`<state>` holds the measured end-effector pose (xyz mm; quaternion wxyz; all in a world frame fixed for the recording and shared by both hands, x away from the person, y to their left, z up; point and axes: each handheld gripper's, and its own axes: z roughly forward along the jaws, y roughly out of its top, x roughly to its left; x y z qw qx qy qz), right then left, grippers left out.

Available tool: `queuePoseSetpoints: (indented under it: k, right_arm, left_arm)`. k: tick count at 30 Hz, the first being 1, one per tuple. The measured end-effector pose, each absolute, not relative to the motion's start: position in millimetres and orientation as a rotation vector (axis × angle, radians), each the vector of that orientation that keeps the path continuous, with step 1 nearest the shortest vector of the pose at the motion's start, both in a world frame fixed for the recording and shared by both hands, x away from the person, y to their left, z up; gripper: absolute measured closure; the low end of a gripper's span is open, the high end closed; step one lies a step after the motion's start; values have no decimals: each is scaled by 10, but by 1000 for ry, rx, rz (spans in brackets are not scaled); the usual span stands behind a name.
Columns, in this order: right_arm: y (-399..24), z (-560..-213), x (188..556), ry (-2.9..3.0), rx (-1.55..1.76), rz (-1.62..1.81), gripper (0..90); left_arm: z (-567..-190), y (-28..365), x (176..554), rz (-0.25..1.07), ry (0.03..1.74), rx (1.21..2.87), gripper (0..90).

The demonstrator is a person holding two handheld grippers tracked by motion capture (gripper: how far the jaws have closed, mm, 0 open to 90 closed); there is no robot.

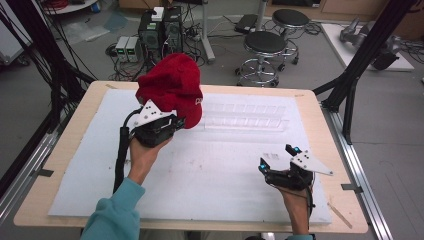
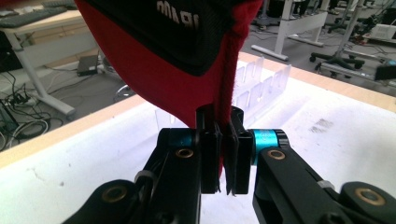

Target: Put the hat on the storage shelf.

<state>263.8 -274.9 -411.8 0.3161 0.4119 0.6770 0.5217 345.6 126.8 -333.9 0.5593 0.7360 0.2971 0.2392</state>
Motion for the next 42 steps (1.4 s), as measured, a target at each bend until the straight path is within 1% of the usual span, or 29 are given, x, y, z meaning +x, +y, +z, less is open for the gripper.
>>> queuePoseSetpoints:
  k: [7, 9, 12, 16, 20, 31, 37, 42]
  right_arm:
    - [-2841, -4336, 2613, 1744, 1123, 1358, 4]
    - [-2867, -4443, 2613, 1723, 1149, 1360, 4]
    - [-2870, -4483, 2610, 1716, 1161, 1353, 5]
    - [-2870, -4483, 2606, 1677, 1147, 1359, 5]
    - [-2867, -4490, 2581, 1648, 1143, 1359, 5]
    - [-2844, -4498, 2560, 1638, 1114, 1342, 5]
    - [-2852, -4500, 2550, 1625, 1113, 1350, 6]
    - [-2850, -4501, 2550, 1622, 1109, 1348, 6]
  left_arm:
    - [-3309, 1079, 3605, 623, 676, 1773, 855]
    - [-3310, 1025, 3646, 634, 675, 1785, 855]
    - [-3299, 953, 3705, 656, 670, 1795, 855]
    - [-3278, 845, 3786, 686, 669, 1804, 855]
    - [-3301, 733, 3857, 687, 675, 1820, 855]
    - [-3450, 430, 3913, 716, 688, 1848, 854]
    - [-3524, 387, 3946, 727, 696, 1852, 855]
    - [-3576, 389, 3983, 708, 709, 1853, 855]
